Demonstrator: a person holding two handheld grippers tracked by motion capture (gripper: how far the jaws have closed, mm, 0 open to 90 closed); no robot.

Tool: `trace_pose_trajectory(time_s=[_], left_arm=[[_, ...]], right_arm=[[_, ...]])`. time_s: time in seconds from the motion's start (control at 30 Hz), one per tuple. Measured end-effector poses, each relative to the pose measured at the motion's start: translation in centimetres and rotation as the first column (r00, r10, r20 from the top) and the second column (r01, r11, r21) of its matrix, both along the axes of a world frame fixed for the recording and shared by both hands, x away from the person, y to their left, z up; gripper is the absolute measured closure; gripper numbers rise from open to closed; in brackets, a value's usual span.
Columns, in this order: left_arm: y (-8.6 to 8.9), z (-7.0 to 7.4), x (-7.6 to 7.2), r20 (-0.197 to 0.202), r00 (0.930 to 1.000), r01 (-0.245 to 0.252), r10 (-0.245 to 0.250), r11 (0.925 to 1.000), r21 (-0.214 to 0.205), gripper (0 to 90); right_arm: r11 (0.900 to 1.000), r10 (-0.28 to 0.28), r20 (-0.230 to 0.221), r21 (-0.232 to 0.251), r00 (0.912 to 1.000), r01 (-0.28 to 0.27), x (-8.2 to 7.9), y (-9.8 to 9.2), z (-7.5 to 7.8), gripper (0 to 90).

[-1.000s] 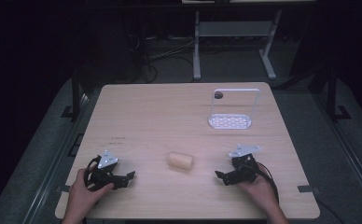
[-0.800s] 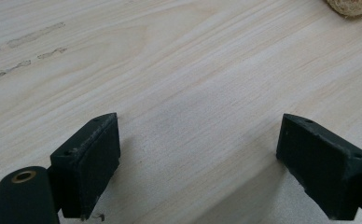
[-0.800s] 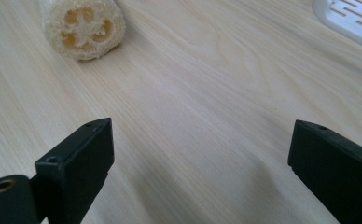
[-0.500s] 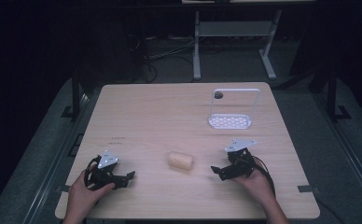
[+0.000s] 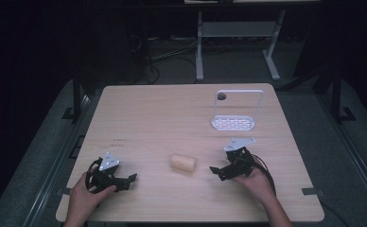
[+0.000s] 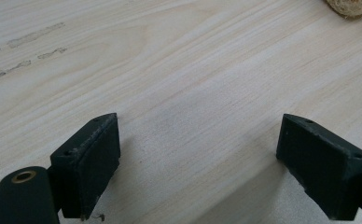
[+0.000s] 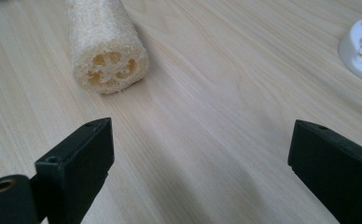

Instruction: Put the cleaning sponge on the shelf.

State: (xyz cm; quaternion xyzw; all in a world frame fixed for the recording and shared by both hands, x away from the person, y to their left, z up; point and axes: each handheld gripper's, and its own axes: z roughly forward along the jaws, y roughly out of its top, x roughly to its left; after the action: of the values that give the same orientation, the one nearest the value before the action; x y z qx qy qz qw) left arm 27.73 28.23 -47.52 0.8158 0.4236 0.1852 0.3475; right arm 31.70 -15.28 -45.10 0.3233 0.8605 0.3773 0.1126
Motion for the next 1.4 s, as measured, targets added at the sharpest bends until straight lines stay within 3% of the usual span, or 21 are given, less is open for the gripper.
trace_pose_trajectory(time_s=[0.27,1.4], left_arm=[[0.0,0.0,0.0,0.0,1.0,0.0,0.0,1.0,0.0,12.9],[0.0,0.0,0.0,0.0,1.0,0.0,0.0,1.0,0.0,12.9]], right_arm=[[0.9994,0.034,0.017,0.005,0.9993,-0.034,0.5,0.8,0.5,6.7],[0.987,0.154,0.004,0.047,0.9881,-0.154,2.0,5.1,1.6,6.7]])
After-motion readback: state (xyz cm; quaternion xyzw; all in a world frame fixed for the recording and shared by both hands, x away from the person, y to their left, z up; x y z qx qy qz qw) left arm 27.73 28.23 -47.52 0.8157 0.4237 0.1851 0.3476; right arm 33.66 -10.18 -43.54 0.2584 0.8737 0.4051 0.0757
